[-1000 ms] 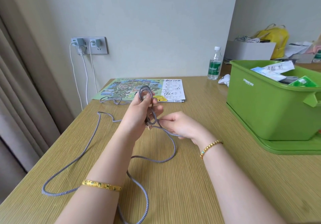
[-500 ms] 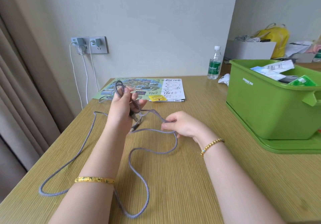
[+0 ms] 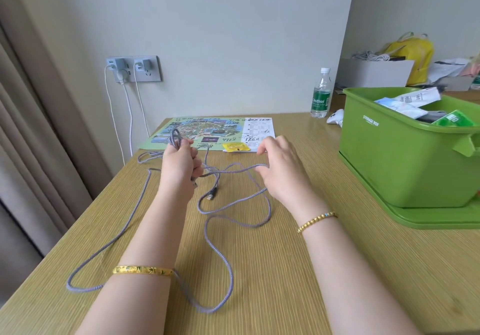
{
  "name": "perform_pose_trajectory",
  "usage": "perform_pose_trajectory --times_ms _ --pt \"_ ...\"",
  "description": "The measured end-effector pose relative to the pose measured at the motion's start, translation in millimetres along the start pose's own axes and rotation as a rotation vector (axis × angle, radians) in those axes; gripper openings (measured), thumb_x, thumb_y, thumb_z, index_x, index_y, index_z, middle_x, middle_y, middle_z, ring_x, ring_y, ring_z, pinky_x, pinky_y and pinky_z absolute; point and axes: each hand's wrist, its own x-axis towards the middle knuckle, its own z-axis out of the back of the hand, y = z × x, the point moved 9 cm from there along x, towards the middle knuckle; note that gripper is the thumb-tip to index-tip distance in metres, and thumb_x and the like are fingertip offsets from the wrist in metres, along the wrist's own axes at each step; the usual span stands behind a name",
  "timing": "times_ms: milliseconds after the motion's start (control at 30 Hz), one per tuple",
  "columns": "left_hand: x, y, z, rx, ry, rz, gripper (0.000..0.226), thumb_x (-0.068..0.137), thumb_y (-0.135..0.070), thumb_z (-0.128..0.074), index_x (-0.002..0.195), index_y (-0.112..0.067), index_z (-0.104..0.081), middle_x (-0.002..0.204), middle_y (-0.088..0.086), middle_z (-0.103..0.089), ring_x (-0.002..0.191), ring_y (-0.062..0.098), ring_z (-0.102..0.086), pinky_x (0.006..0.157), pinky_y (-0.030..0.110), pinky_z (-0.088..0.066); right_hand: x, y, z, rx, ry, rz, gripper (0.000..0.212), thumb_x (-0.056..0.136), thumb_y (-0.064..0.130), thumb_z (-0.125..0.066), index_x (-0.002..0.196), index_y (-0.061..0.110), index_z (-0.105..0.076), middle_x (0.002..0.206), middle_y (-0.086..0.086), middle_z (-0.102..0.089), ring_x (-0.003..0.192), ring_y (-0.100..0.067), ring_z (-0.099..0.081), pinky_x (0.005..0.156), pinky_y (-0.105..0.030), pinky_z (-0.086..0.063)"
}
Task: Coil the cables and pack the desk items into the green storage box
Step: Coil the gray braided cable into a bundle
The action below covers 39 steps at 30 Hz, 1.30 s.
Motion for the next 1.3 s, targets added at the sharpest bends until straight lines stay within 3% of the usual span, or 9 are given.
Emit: perform_pose_trajectory --times_ms 133,267,433,567,733,933,1000,1167,1300 --pt "1 -3 -4 0.447 0.091 -0.068 0.035 0.090 -0.045 -0.052 0.070 -0.023 -0.032 0.054 -0.007 -0.036 0.029 0.004 -0.028 0.036 0.016 -0.025 0 -8 -3 0.264 0.086 -0.182 0.018 0.082 0.016 -0.067 0.071 0.022 -0.054 0.073 0.010 -0.055 0.069 -0.010 -0.051 0.057 -0.022 -0.034" --pt "-12 2 -34 0.499 0.412 -0.086 0.039 0.086 -0.048 -0.056 0.069 -0.023 -0.032 0.058 -0.007 -0.026 0.033 0.002 -0.025 0.033 0.012 -0.024 -12 -14 -22 0.903 0.317 -0.449 0.016 0.088 -0.001 -0.055 0.079 0.012 -0.060 0.069 -0.004 -0.063 0.047 -0.004 -0.059 0.050 -0.018 -0.050" --pt "-27 15 -46 0.683 0.570 -0.052 0.035 0.079 -0.040 -0.068 0.095 -0.018 -0.047 0.064 -0.012 -0.043 0.047 0.002 -0.038 0.041 0.012 -0.033 -16 -7 -23 1.220 0.463 -0.489 0.021 0.090 -0.008 -0.045 0.083 0.004 -0.060 0.070 -0.007 -0.061 0.032 0.002 -0.027 0.030 -0.010 -0.021" --pt "-47 33 -57 0.895 0.787 -0.001 0.039 0.077 -0.032 -0.073 0.103 -0.016 -0.049 0.071 -0.007 -0.040 0.051 0.005 -0.038 0.047 0.016 -0.034 -15 5 -16 1.212 0.538 -0.342 0.021 0.089 -0.007 -0.048 0.086 0.005 -0.064 0.066 -0.001 -0.067 0.039 0.001 -0.025 0.032 -0.008 -0.018" --pt "-68 31 -79 0.905 0.943 -0.154 0.014 0.093 -0.012 -0.043 0.081 -0.018 -0.048 0.066 -0.005 -0.041 0.058 0.011 -0.037 0.053 0.019 -0.034 -9 7 -4 1.293 0.429 -0.270 0.022 0.090 -0.005 -0.047 0.090 0.006 -0.065 0.067 0.001 -0.065 0.042 0.000 -0.027 0.033 -0.009 -0.019" --pt "-65 19 -84 0.867 0.829 -0.291 0.027 0.092 -0.005 -0.035 0.079 -0.023 -0.051 0.066 -0.006 -0.048 0.060 0.005 -0.043 0.061 0.019 -0.038 -4 -1 4 1.157 0.249 -0.249 0.017 0.091 0.000 -0.050 0.092 0.012 -0.062 0.059 0.007 -0.040 0.041 0.000 -0.025 0.035 -0.011 -0.019" --pt "-61 15 -82 0.904 0.774 -0.347 0.030 0.092 -0.005 -0.035 0.075 -0.024 -0.051 0.069 -0.003 -0.050 0.066 0.012 -0.044 0.066 0.027 -0.038 -4 -1 5 1.031 0.236 -0.238 0.016 0.091 0.004 -0.053 0.095 0.015 -0.064 0.065 0.008 -0.047 0.042 0.000 -0.031 0.036 -0.011 -0.022" --pt "-61 10 -81 0.857 0.739 -0.340 0.031 0.093 -0.006 -0.034 0.072 -0.021 -0.050 0.066 0.000 -0.052 0.062 0.011 -0.046 0.060 0.024 -0.038 -5 3 4 0.880 0.254 -0.174 0.005 0.089 0.012 -0.060 0.084 0.014 -0.062 0.067 0.009 -0.059 0.046 0.008 -0.050 0.042 -0.004 -0.035" --pt "-71 12 -84 0.741 0.828 -0.249 0.024 0.098 -0.012 -0.032 0.081 -0.013 -0.049 0.053 0.002 -0.046 0.050 0.021 -0.044 0.051 0.023 -0.036 -9 4 -7 0.907 0.390 -0.192 0.016 0.090 0.022 -0.059 0.086 0.007 -0.059 0.064 0.001 -0.048 0.046 -0.002 -0.033 0.037 -0.010 -0.023"
